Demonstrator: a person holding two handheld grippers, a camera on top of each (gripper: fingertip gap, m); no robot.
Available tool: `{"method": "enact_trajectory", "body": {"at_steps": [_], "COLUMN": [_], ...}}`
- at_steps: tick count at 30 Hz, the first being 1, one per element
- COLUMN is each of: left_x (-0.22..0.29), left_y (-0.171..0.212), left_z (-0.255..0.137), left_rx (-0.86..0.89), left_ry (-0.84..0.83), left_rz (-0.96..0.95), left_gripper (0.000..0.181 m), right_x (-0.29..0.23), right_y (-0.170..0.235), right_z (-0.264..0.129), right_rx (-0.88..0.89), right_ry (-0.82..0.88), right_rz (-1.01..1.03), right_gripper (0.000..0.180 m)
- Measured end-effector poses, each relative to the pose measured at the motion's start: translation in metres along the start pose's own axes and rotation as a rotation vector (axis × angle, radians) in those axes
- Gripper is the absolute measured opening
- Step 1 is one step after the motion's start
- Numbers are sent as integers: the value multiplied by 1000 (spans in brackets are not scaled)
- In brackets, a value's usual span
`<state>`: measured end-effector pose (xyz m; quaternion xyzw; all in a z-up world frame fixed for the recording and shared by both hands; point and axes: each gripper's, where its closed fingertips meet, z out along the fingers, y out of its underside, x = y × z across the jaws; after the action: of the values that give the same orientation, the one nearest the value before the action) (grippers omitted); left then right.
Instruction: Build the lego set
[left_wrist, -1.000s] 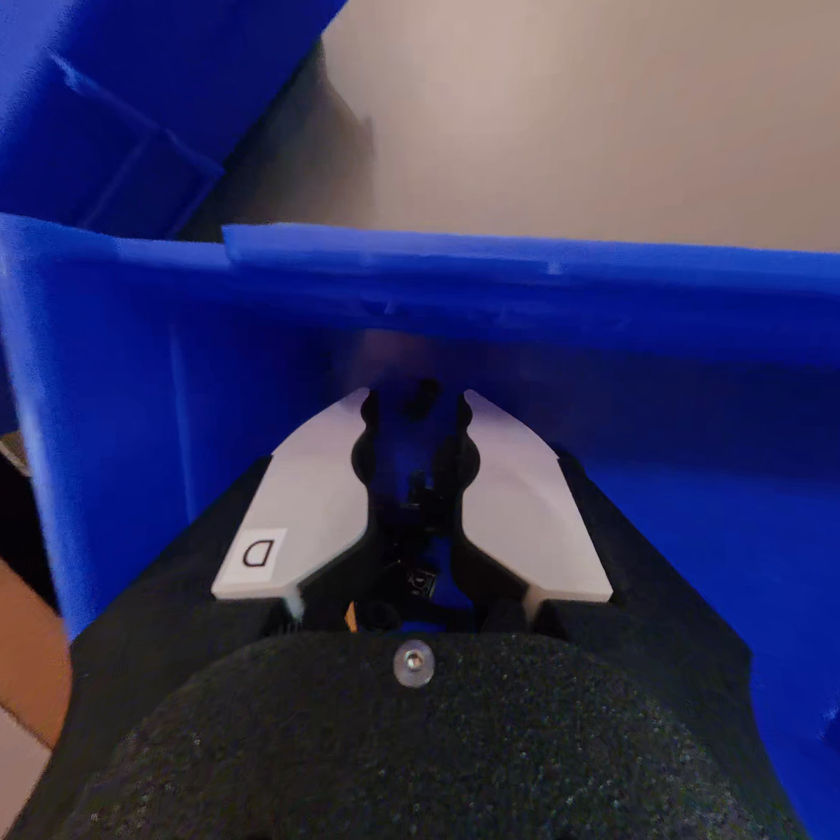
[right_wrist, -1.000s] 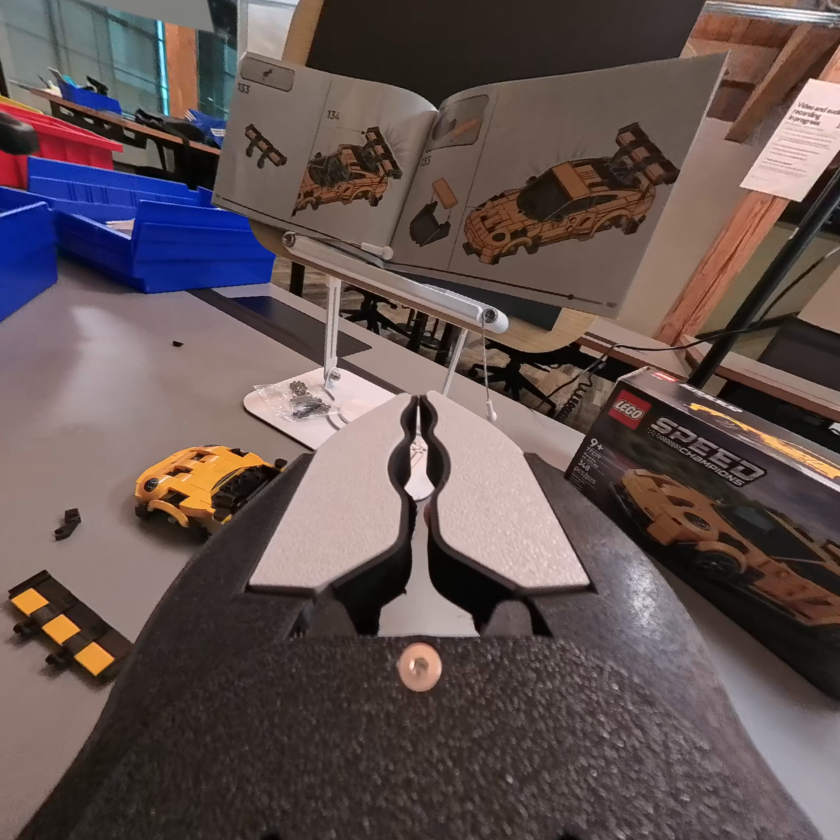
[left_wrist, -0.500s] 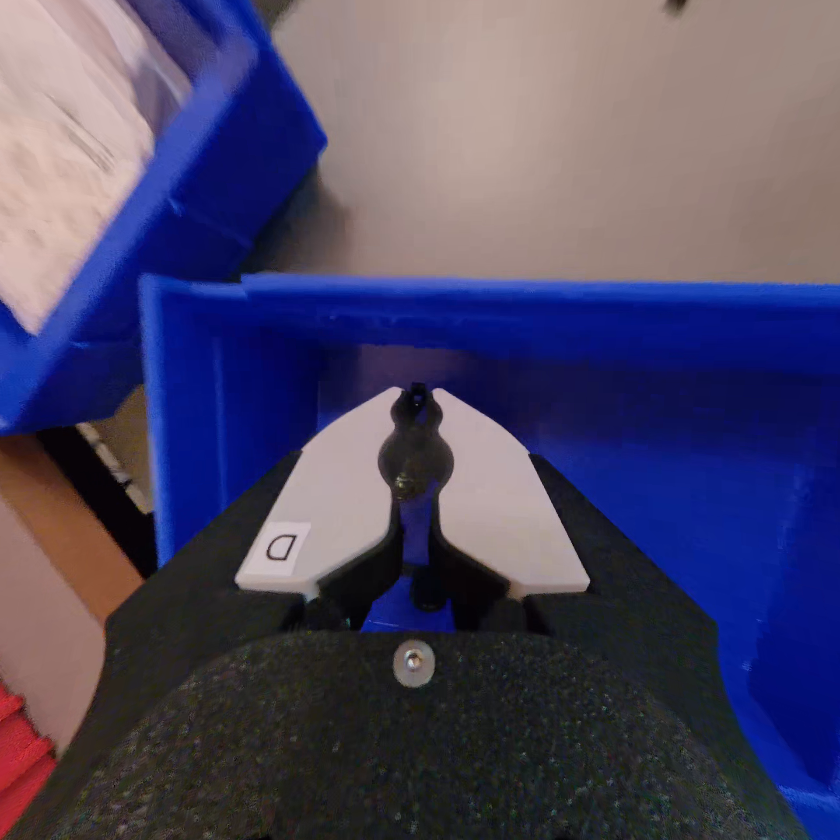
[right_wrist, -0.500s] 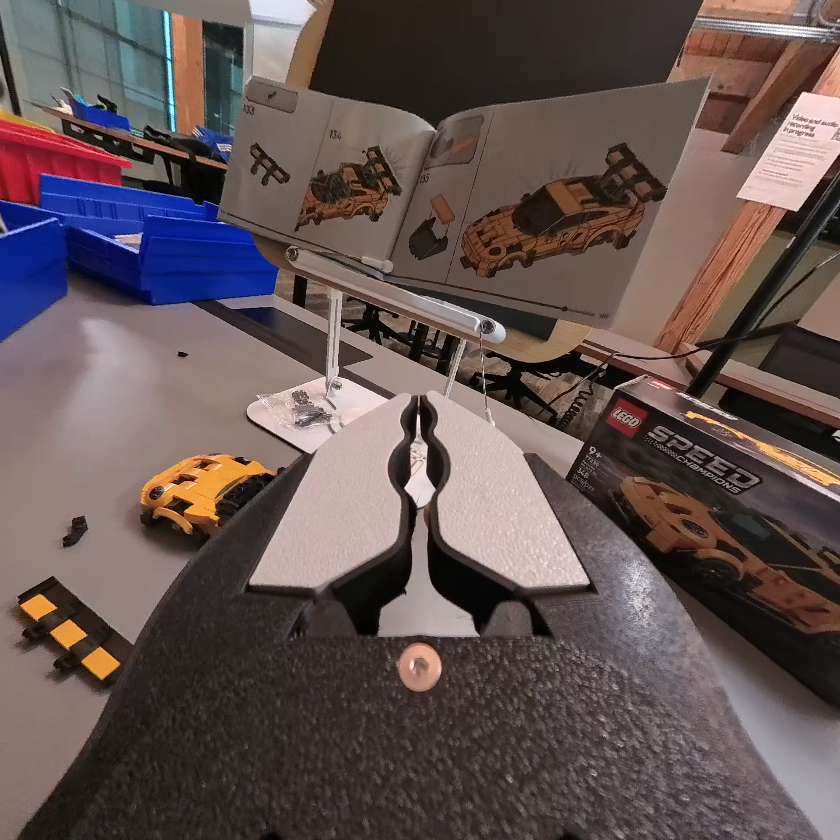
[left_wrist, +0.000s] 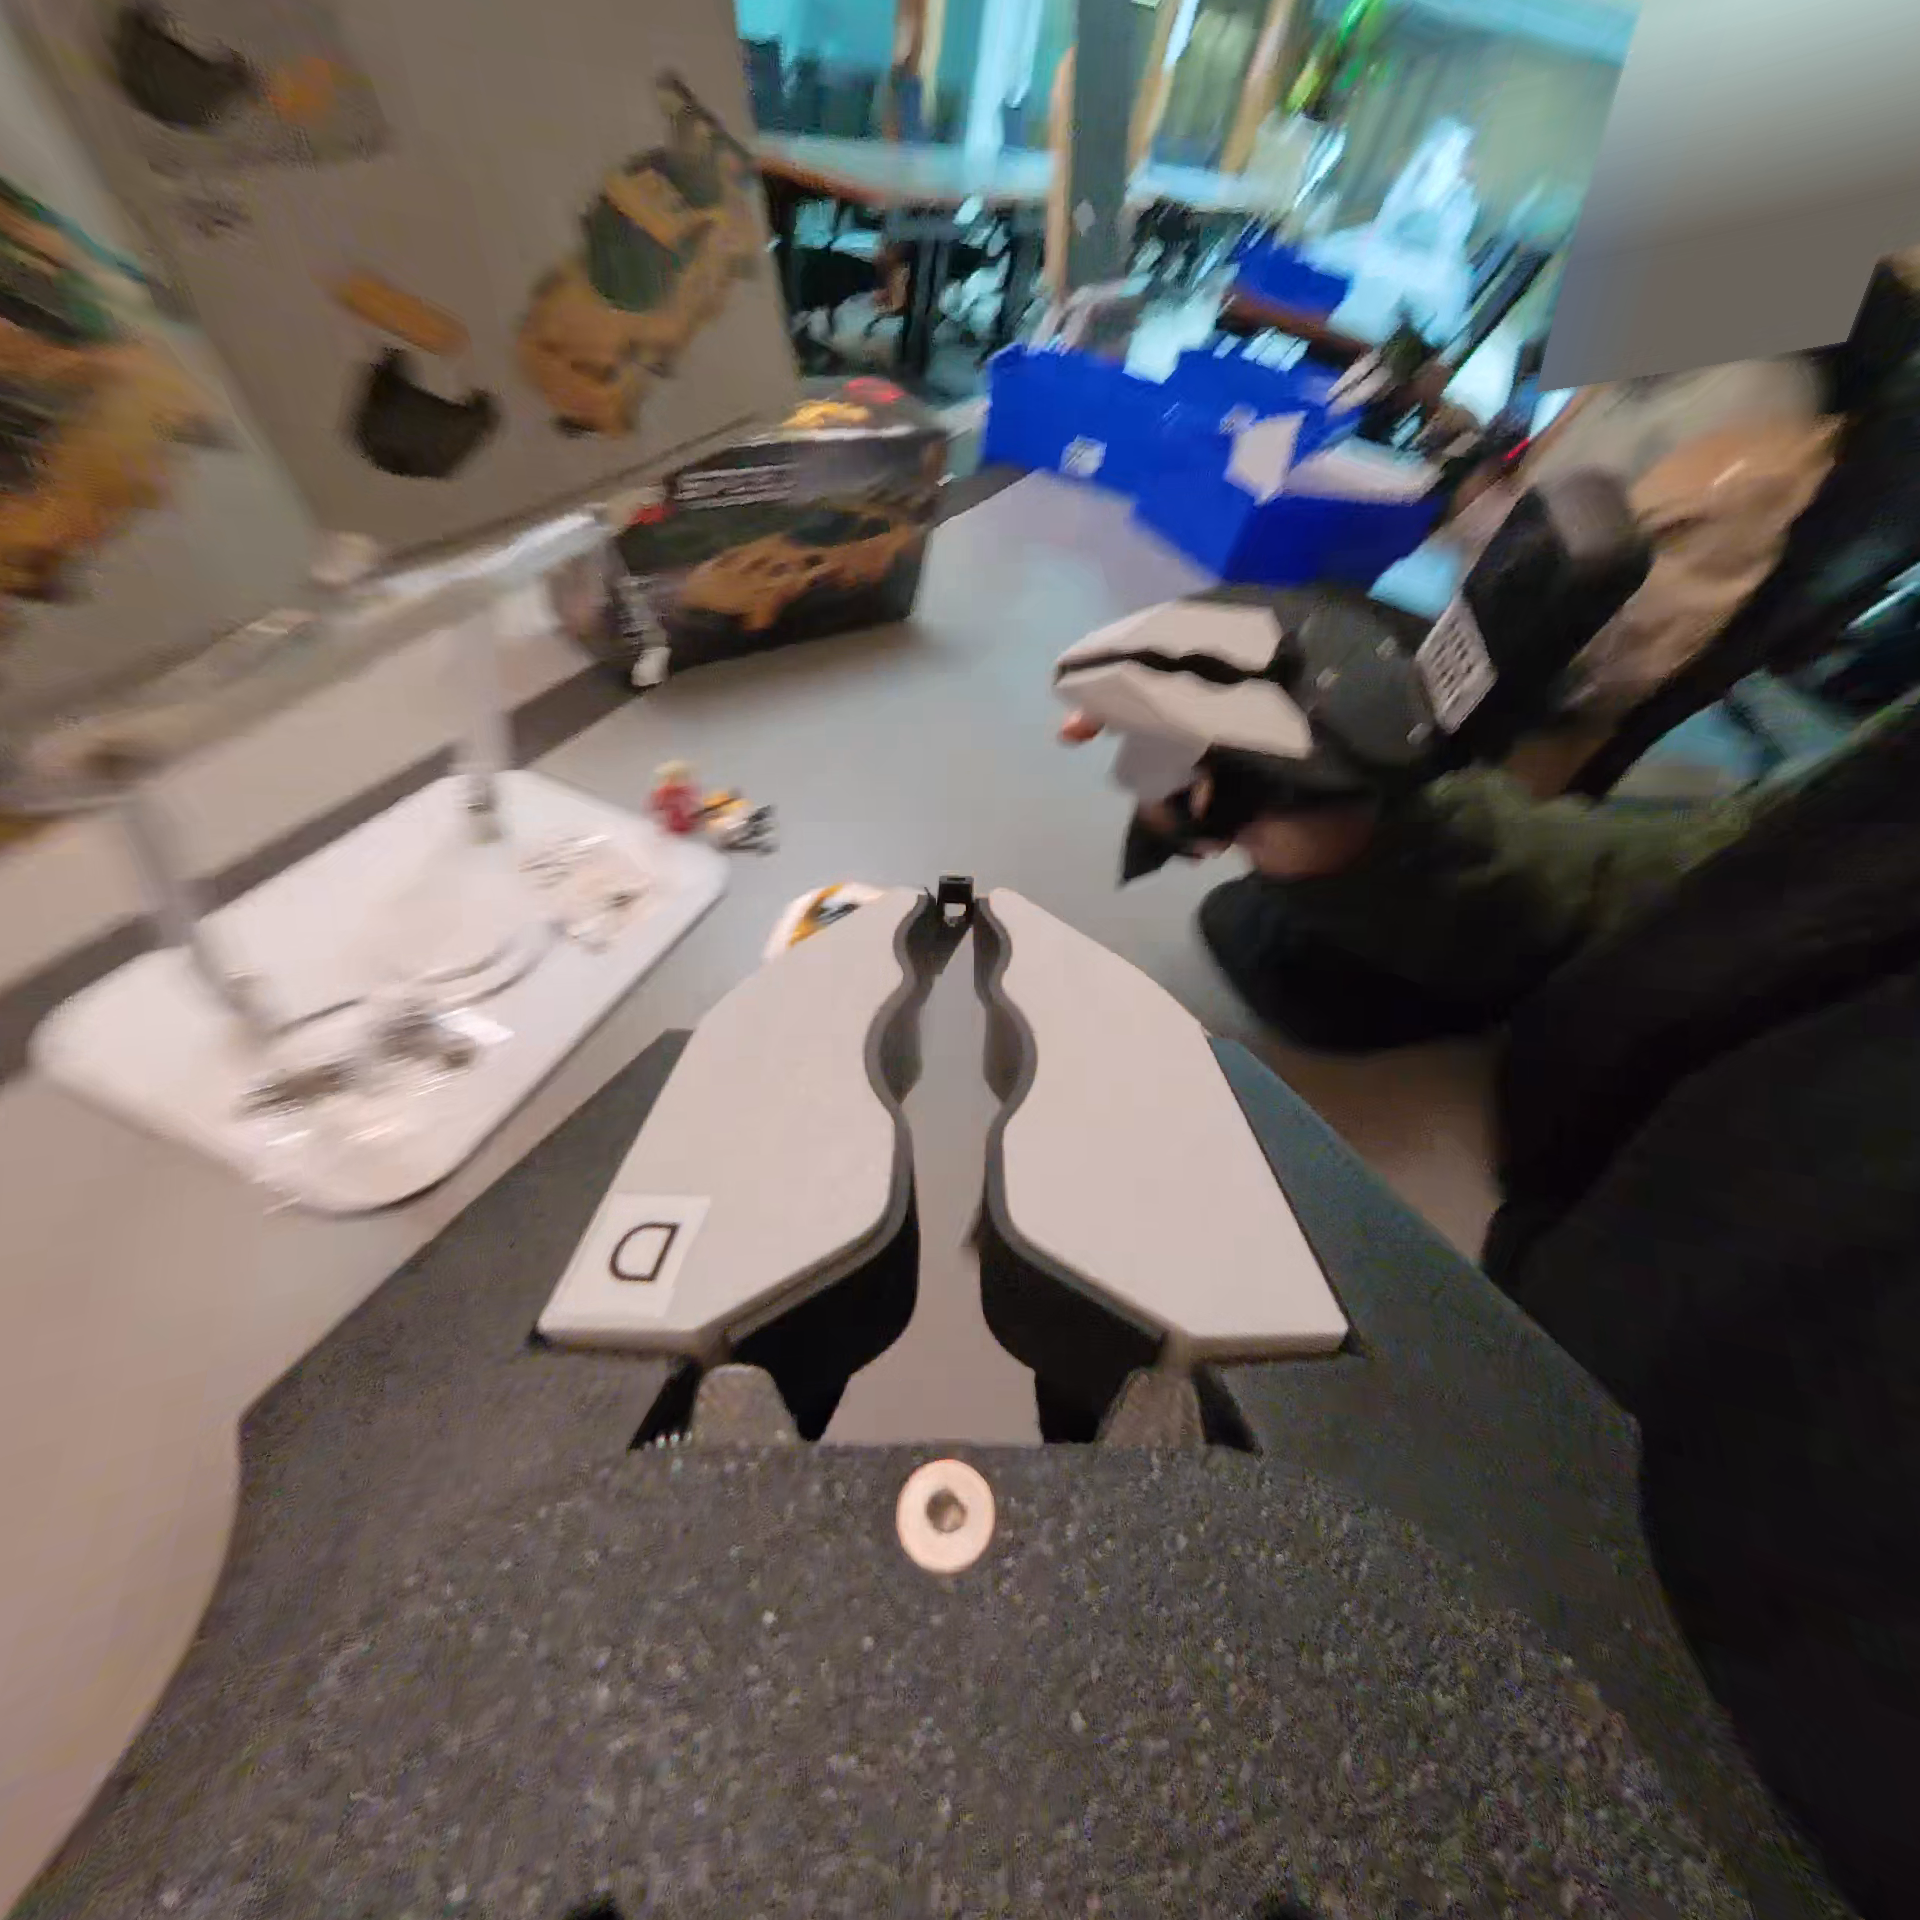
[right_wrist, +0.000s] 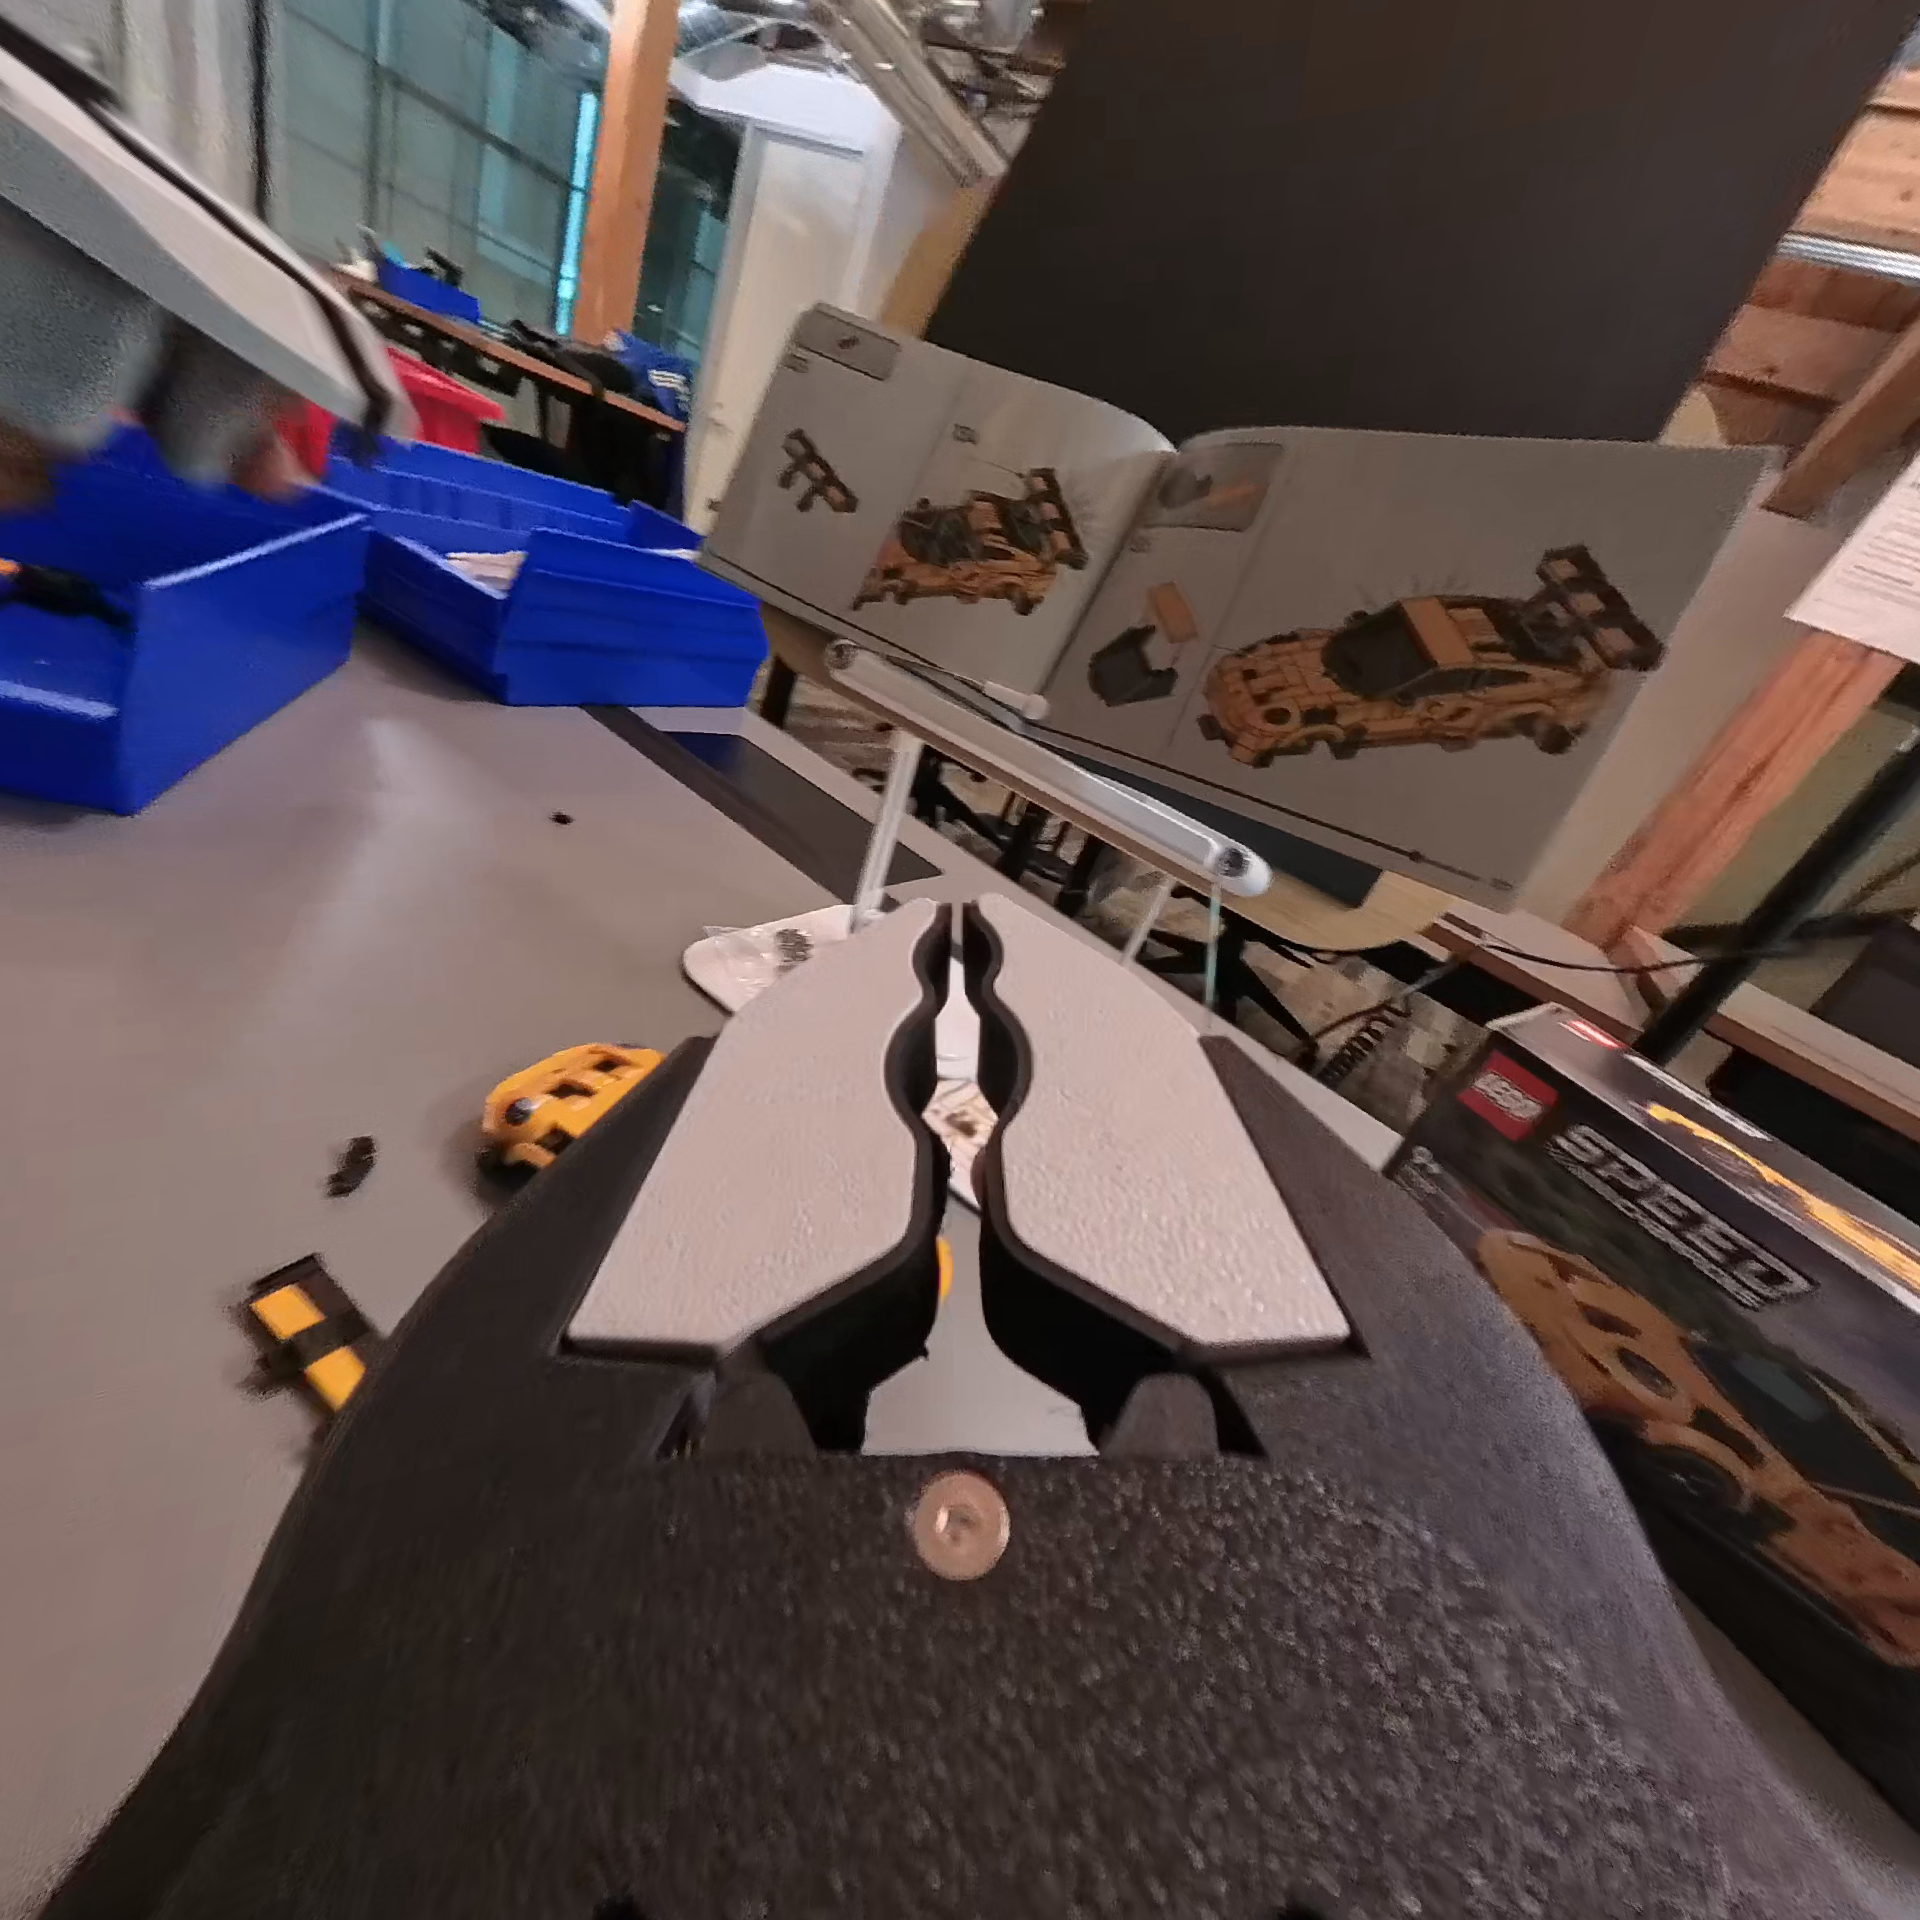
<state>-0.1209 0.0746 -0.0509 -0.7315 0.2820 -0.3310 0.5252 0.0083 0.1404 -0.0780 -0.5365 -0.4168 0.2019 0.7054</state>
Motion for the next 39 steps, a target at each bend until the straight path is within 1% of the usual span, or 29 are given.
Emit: {"method": "enact_trajectory", "body": {"at_steps": [2, 4, 6, 8, 11, 13, 16, 21, 25, 27, 28, 32, 34, 36, 39], "left_x": [12, 22, 28, 33, 36, 36, 33, 34, 32, 29, 28, 27, 27, 25, 22], "left_y": [7, 14, 21, 35, 53, 54, 53, 50, 53, 54, 54, 57, 57, 61, 59], "left_z": [35, 63, 81, 96, 106, 107, 105, 101, 101, 102, 101, 103, 103, 105, 102], "left_rx": [67, 111, 147, 145, 153, 199, 258, 303, 322, 329, 336, 331, 331, 316, 338], "left_ry": [66, 114, 155, 210, 329, 410, 469, 535, 521, 511, 510, 505, 518, 494, 508], "left_rz": [-118, -227, -323, -415, -608, -751, -870, -960, -990, -994, -998, -1013, -1027, -1023, -1040], "left_gripper": [7, 7, 7, 6, 7, 7, 7, 7, 7, 7, 7, 7, 7, 7, 7], "right_x": [-18, -41, -57, -66, -70, -69, -71, -77, -76, -76, -75, -73, -74, -73, -72], "right_y": [-2, 0, 4, 7, 14, 15, 20, 25, 23, 24, 23, 26, 26, 24, 28], "right_z": [-2, -7, -12, -16, -15, -14, -11, -3, 0, 0, 0, -1, -1, -2, -1], "right_rx": [-13, -45, -57, -52, -73, -75, -98, -116, -103, -101, -93, -94, -87, -74, -85], "right_ry": [-80, -178, -232, -250, -255, -249, -242, -221, -184, -171, -161, -150, -158, -162, -173], "right_rz": [-7, -17, -23, -23, -14, -12, -16, -6, -21, -38, -49, -79, -71, -54, -29], "right_gripper": [3, 5, 8, 8, 9, 10, 10, 14, 13, 9, 2, 0, 0, 0, 0]}}
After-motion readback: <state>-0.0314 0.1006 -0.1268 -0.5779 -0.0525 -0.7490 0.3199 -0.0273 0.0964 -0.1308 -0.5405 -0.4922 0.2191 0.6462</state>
